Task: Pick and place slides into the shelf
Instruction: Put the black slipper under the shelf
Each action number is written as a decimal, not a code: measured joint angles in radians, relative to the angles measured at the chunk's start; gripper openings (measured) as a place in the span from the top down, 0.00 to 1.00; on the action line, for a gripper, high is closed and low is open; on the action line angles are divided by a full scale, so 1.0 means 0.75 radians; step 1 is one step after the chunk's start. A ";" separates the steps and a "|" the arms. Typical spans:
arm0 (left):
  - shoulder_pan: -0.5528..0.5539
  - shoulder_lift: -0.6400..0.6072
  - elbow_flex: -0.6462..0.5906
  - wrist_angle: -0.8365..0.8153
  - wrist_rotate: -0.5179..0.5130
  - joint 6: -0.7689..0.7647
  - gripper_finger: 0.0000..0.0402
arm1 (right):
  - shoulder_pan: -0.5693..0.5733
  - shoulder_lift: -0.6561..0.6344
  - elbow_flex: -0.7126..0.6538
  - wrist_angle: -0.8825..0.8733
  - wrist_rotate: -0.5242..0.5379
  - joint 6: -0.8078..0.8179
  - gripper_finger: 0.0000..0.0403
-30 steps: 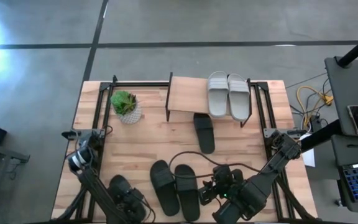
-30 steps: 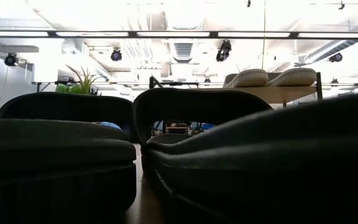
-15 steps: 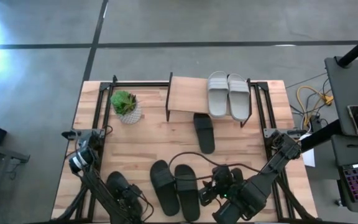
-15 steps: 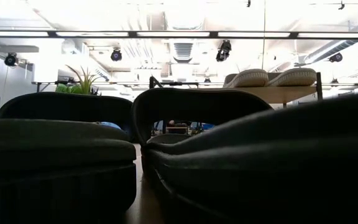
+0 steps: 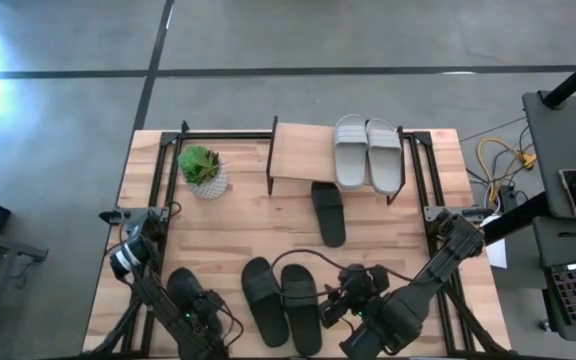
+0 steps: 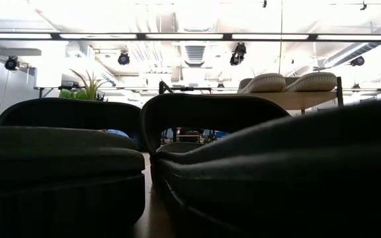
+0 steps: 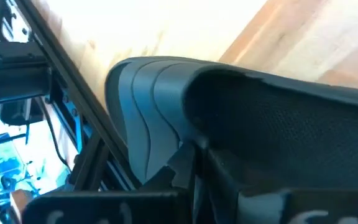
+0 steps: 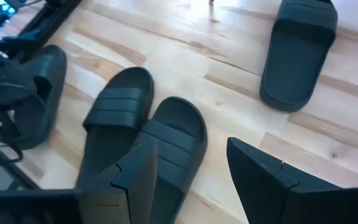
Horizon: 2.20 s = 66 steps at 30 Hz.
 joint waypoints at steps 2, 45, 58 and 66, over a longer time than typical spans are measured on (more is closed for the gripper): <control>0.001 -0.018 0.018 -0.005 0.004 0.000 0.96 | 0.000 0.000 -0.030 0.005 -0.006 0.006 0.54; 0.047 -0.174 0.041 0.061 -0.061 -0.032 0.47 | -0.004 -0.030 -0.100 -0.009 -0.257 0.036 0.54; 0.047 -0.078 0.026 0.006 -0.063 0.128 0.47 | -0.003 -0.033 -0.100 -0.009 -0.249 0.060 0.54; 0.047 -0.072 -0.098 0.006 -0.052 0.144 0.63 | -0.003 -0.033 -0.103 -0.010 -0.141 0.043 0.54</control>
